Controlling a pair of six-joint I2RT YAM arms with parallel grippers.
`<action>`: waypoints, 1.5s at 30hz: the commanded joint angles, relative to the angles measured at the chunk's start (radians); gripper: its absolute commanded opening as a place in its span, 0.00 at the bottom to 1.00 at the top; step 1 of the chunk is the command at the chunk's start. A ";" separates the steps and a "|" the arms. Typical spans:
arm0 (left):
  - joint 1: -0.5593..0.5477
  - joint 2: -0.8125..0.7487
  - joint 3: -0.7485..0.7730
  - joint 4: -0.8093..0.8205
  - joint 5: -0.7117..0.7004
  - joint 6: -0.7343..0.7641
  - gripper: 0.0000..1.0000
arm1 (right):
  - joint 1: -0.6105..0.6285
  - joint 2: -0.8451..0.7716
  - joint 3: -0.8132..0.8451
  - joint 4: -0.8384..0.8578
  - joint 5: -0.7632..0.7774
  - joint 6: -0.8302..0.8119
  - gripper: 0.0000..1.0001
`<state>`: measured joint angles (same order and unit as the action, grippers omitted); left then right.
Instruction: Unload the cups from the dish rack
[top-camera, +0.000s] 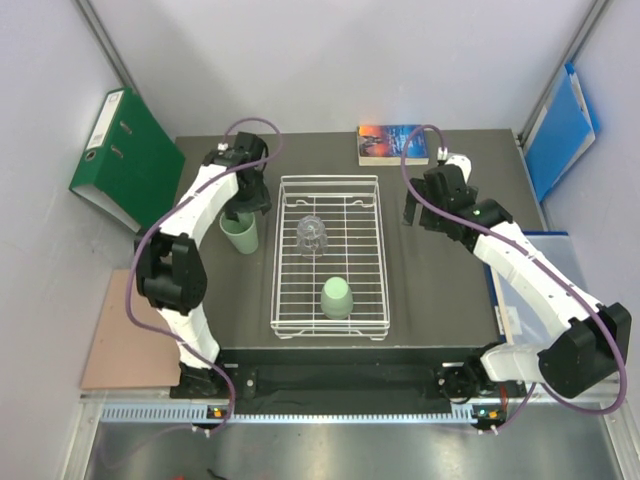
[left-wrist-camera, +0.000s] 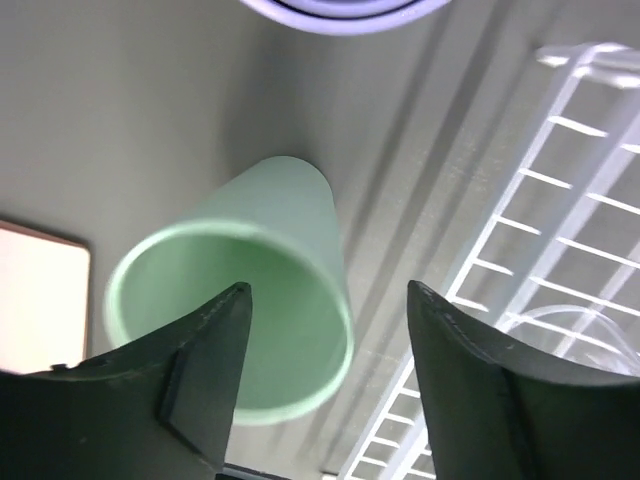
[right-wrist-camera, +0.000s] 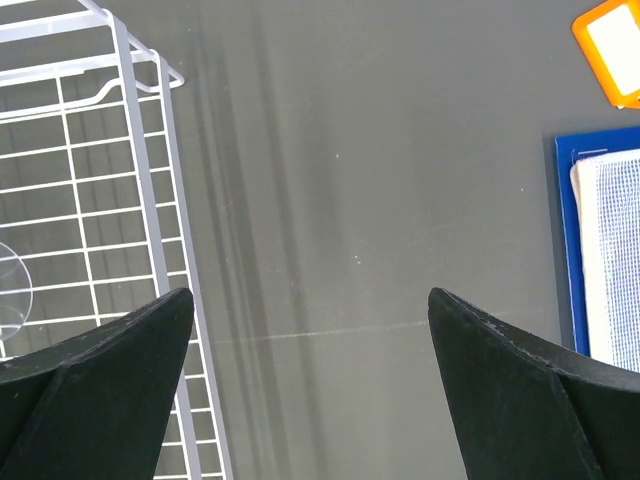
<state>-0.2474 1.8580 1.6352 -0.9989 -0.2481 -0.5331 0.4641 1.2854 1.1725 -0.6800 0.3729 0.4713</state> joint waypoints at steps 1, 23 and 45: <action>-0.015 -0.169 0.089 -0.009 -0.054 -0.019 0.70 | 0.033 -0.008 0.061 0.017 0.008 -0.020 1.00; -0.428 -0.798 -0.383 0.479 -0.234 -0.042 0.76 | 0.633 -0.031 -0.019 0.074 0.026 0.055 1.00; -0.431 -0.882 -0.459 0.402 -0.238 -0.079 0.76 | 0.739 0.216 0.000 0.134 -0.017 0.119 0.78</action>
<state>-0.6762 1.0019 1.1835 -0.5945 -0.4644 -0.6041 1.1900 1.4796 1.1389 -0.5751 0.3687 0.5732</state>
